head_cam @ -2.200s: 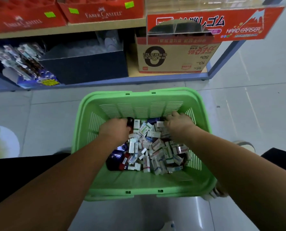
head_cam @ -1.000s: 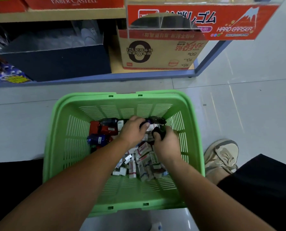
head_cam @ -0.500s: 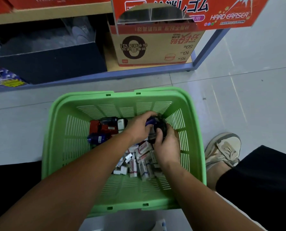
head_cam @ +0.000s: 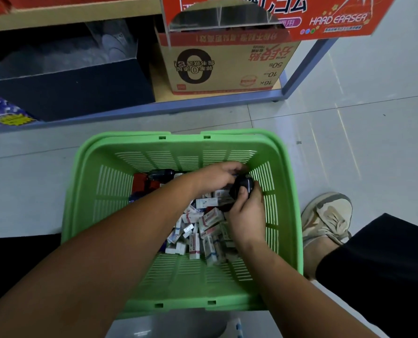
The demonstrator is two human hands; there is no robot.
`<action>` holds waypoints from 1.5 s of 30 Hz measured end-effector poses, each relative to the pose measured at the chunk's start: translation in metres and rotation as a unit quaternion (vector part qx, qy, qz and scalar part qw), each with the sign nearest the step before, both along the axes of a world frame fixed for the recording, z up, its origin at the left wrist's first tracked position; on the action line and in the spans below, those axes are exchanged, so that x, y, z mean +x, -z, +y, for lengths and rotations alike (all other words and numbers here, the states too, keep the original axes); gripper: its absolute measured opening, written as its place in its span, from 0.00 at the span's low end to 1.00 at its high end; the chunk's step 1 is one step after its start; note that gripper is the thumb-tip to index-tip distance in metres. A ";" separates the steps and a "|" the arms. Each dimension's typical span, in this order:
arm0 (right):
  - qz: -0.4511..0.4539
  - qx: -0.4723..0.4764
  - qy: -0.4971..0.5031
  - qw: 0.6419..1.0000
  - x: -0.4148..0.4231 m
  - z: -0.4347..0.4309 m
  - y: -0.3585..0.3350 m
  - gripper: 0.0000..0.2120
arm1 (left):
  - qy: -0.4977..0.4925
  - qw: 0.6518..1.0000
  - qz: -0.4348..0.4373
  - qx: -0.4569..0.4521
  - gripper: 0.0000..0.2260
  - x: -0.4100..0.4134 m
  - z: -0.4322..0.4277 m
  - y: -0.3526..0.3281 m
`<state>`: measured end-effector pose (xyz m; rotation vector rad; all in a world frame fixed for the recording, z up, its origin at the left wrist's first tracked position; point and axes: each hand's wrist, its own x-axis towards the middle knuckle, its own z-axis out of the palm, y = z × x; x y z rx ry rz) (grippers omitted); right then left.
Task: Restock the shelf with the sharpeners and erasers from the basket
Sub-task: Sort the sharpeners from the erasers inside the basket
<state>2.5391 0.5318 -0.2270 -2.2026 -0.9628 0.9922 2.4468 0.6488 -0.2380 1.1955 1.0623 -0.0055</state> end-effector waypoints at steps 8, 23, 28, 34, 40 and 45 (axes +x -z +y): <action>0.022 -0.024 -0.005 0.999 -0.001 0.004 0.007 0.26 | -0.033 0.999 -0.008 -0.035 0.18 0.002 -0.001 -0.006; 0.030 0.076 -0.003 0.997 -0.002 0.011 -0.020 0.25 | -0.090 0.994 -0.026 0.050 0.22 -0.020 -0.025 -0.056; 0.067 0.094 -0.076 0.990 -0.026 0.013 -0.036 0.23 | -0.112 0.990 0.011 0.081 0.21 -0.066 -0.033 -0.076; 0.202 0.044 -0.157 0.966 -0.087 0.027 -0.042 0.19 | -0.204 0.967 0.122 0.093 0.17 -0.134 -0.052 -0.076; 0.262 -0.028 -0.251 0.931 -0.125 0.059 -0.033 0.16 | -0.204 0.914 0.290 0.195 0.22 -0.146 -0.048 -0.083; 0.286 -0.098 -0.296 0.906 -0.113 0.070 -0.021 0.18 | -0.189 0.906 0.308 0.219 0.29 -0.147 -0.049 -0.087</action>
